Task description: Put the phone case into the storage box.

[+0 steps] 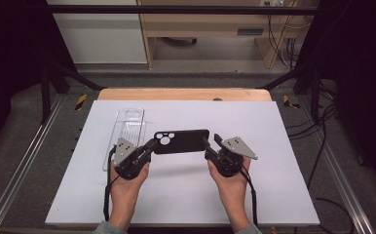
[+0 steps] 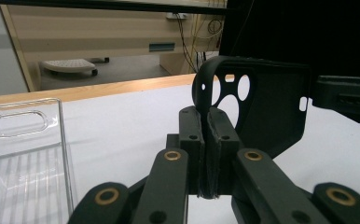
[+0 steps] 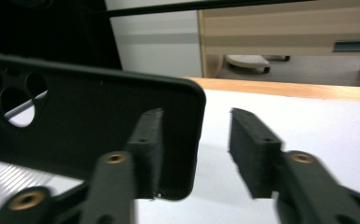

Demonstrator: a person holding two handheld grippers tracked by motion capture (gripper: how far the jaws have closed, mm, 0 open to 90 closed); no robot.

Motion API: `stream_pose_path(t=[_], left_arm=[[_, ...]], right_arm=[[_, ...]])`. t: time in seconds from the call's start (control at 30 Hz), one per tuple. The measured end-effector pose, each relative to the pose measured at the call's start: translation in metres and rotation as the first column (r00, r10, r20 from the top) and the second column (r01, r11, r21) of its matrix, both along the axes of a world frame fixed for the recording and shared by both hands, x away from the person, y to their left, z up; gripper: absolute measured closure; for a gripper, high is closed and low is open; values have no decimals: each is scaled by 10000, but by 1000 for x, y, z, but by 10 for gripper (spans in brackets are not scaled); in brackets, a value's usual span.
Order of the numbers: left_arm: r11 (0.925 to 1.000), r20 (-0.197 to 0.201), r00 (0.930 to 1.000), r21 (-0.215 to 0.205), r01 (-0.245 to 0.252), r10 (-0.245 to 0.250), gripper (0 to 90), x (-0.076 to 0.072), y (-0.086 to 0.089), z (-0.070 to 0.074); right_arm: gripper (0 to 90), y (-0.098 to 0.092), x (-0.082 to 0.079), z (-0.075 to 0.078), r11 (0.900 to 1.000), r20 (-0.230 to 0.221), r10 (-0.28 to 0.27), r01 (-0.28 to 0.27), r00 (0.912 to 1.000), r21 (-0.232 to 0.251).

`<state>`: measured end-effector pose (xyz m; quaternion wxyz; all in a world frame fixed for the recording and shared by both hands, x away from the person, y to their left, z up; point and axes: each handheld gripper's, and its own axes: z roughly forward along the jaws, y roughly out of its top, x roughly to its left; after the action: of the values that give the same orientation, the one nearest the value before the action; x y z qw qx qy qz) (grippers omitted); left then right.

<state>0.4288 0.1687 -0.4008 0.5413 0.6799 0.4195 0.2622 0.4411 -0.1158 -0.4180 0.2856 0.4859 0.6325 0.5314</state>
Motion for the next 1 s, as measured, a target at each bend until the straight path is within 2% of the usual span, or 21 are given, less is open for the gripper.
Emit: stream_pose_path(t=[0.13,0.27,0.4,0.43,0.5,0.57,0.8,1.0], left_arm=[[9999,90,9999,14,-136,135,855,0,3,1],[9997,238,9995,146,-206,202,855,-1,4,3],[9993,363,9991,284,-235,225,855,-1,3,5],[9992,397,9989,317,-243,230,855,0,2,5],[9991,413,9989,353,-218,203,855,1,2,6],[9990,436,9989,411,-194,176,855,2,0,8],[9968,577,9983,788,-131,86,855,4,-2,18],[9920,600,9980,1231,-281,208,855,10,3,24]], right_arm=[[363,-3,0,0,9996,61,269,-268,9996,-101],[284,-11,1,1,9985,51,548,-548,9985,21],[213,-19,2,1,9960,411,893,-895,9952,24],[196,-20,1,0,9956,473,934,-928,9945,-135],[174,-23,1,-1,9922,575,949,-897,9938,-871],[149,-26,-1,-3,9884,561,968,-893,9937,-1227],[115,-48,-8,-12,9851,446,870,-792,9952,-1528],[79,-73,-18,-20,9817,332,1100,-1034,9934,-1599]])
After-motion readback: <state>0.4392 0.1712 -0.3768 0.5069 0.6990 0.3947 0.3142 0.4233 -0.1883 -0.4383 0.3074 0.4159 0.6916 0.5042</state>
